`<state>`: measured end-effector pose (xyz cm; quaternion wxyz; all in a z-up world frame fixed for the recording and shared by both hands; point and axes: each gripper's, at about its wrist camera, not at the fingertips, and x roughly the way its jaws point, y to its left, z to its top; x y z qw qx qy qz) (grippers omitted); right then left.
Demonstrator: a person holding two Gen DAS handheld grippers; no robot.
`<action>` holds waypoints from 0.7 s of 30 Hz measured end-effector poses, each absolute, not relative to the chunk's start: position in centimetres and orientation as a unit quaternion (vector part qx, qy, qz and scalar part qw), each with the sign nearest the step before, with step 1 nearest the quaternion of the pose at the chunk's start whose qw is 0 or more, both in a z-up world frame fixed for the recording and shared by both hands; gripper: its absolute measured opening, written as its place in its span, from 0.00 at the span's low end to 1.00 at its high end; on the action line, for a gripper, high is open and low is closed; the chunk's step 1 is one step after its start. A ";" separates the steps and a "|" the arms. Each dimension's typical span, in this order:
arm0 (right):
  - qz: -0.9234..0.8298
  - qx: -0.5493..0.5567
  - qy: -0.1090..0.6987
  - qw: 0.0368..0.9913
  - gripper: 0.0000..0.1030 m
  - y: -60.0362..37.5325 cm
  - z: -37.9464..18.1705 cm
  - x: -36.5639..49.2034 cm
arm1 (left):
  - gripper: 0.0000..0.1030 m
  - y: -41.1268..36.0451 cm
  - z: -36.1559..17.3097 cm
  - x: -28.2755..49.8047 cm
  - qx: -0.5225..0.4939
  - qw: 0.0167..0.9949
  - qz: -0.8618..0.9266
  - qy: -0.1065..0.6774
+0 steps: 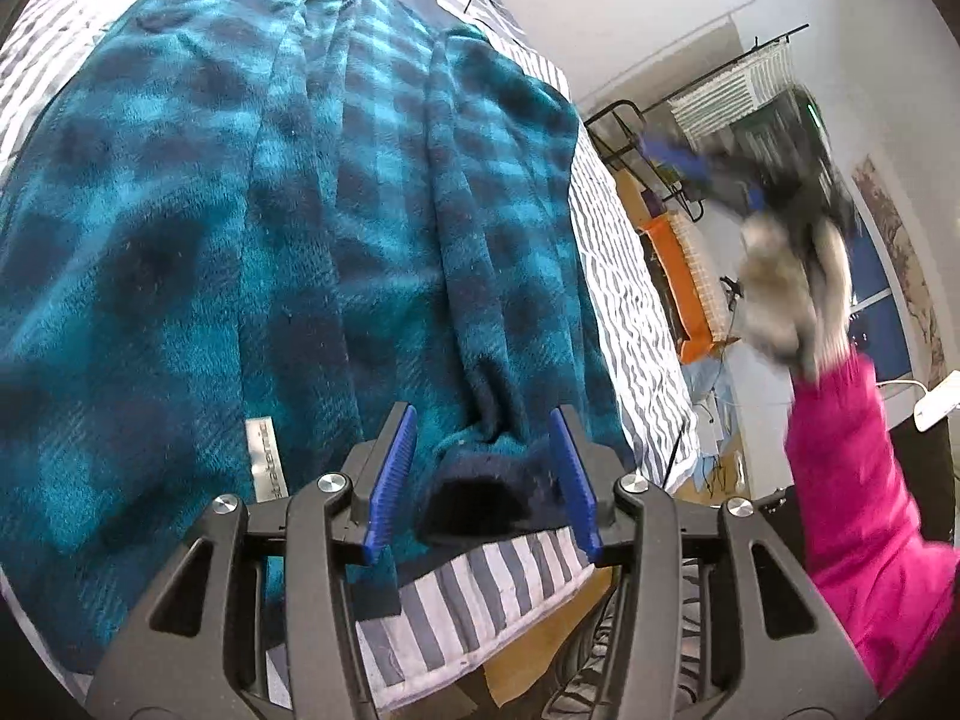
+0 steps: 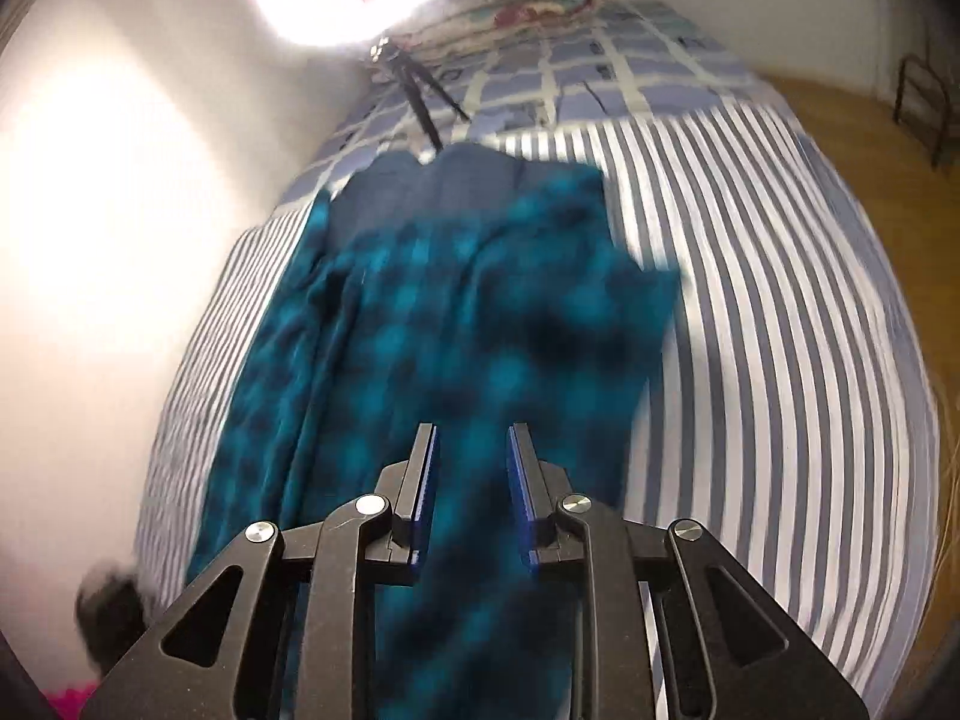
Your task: Fold large clothes
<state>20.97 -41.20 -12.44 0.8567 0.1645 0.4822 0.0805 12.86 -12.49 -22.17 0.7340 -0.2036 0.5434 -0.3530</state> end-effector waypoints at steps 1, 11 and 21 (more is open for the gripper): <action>0.085 0.171 0.490 0.851 0.21 -41.0 -13.0 18.9 | 0.45 -12.6 -22.4 12.8 -0.209 0.728 -0.355 0.549; 0.134 0.262 0.541 0.788 0.40 -36.0 -21.3 8.3 | 0.45 -10.7 -22.3 13.2 -0.271 0.707 -0.349 0.552; 0.153 0.302 0.562 0.755 0.05 -33.4 -24.3 9.3 | 0.37 -14.8 -24.3 16.8 -0.233 0.681 -0.356 0.596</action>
